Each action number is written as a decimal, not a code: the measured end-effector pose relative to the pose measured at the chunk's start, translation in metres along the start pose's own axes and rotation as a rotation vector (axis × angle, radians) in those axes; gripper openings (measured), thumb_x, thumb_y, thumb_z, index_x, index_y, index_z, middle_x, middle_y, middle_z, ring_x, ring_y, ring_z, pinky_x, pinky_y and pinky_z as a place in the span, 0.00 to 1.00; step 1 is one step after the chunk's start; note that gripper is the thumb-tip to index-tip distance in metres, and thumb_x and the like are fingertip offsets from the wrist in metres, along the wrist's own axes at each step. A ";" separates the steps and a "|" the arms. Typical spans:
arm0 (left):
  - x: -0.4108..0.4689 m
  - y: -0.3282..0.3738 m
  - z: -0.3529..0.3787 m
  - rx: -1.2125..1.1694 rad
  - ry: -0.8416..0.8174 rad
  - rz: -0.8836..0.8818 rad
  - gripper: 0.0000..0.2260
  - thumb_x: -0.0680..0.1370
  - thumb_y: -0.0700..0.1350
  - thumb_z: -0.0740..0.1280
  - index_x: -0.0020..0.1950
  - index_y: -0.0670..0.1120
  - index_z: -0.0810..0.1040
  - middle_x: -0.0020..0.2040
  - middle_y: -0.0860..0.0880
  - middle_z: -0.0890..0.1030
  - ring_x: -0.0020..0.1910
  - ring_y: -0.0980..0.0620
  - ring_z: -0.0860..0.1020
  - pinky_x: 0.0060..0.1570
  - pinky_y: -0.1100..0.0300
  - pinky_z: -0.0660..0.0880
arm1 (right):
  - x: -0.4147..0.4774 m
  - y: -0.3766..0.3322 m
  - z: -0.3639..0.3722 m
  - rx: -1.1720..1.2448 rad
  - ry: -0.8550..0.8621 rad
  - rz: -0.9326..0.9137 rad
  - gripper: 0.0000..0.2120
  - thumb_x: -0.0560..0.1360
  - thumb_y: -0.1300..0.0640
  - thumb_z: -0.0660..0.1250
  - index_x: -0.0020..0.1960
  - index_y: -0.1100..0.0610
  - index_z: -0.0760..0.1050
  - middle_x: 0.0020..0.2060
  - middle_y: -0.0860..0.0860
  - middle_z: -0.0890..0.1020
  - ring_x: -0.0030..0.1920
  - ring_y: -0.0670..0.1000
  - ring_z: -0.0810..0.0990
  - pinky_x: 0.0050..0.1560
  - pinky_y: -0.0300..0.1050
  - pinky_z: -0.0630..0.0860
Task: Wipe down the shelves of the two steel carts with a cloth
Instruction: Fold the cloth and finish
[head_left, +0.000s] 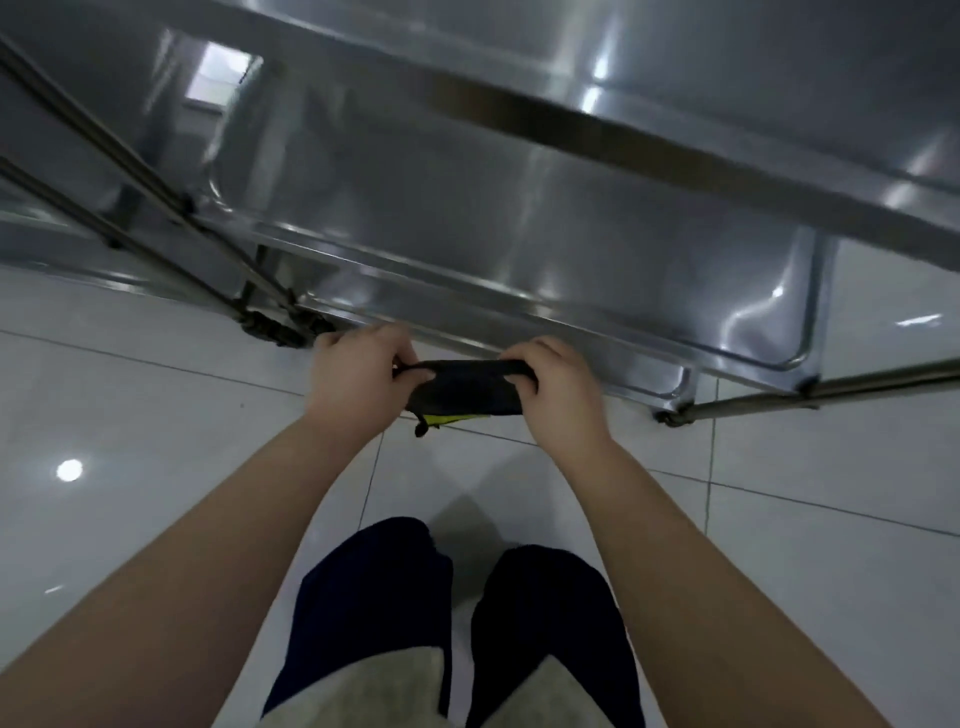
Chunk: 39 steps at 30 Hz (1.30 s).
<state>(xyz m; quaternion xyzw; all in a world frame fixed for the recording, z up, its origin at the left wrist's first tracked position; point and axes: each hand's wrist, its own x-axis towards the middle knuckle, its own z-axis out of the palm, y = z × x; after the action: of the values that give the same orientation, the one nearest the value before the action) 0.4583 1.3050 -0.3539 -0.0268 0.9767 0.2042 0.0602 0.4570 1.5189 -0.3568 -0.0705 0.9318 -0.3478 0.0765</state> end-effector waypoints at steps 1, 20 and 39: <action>-0.006 0.004 -0.020 -0.019 0.000 -0.016 0.11 0.71 0.54 0.74 0.37 0.54 0.72 0.35 0.58 0.74 0.37 0.52 0.75 0.49 0.53 0.69 | -0.001 -0.016 -0.013 0.002 0.009 -0.022 0.11 0.73 0.67 0.67 0.54 0.59 0.81 0.49 0.54 0.80 0.52 0.54 0.76 0.53 0.47 0.72; -0.124 0.094 -0.409 -0.111 0.311 -0.130 0.05 0.74 0.49 0.70 0.43 0.55 0.75 0.41 0.59 0.77 0.45 0.52 0.76 0.52 0.54 0.64 | -0.045 -0.325 -0.251 0.009 0.042 -0.396 0.13 0.72 0.66 0.65 0.53 0.53 0.78 0.49 0.46 0.74 0.54 0.49 0.69 0.54 0.39 0.66; -0.290 -0.164 -0.638 -0.283 0.998 -0.341 0.06 0.72 0.47 0.71 0.42 0.57 0.77 0.39 0.65 0.76 0.44 0.58 0.76 0.54 0.45 0.75 | -0.049 -0.705 -0.096 0.118 -0.014 -0.883 0.13 0.75 0.65 0.64 0.53 0.50 0.78 0.47 0.45 0.76 0.53 0.47 0.72 0.52 0.30 0.63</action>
<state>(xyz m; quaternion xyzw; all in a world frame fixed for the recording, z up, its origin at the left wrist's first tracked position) 0.6902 0.9063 0.1981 -0.2863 0.8315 0.2836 -0.3825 0.5416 1.0621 0.1843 -0.4595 0.7905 -0.3990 -0.0690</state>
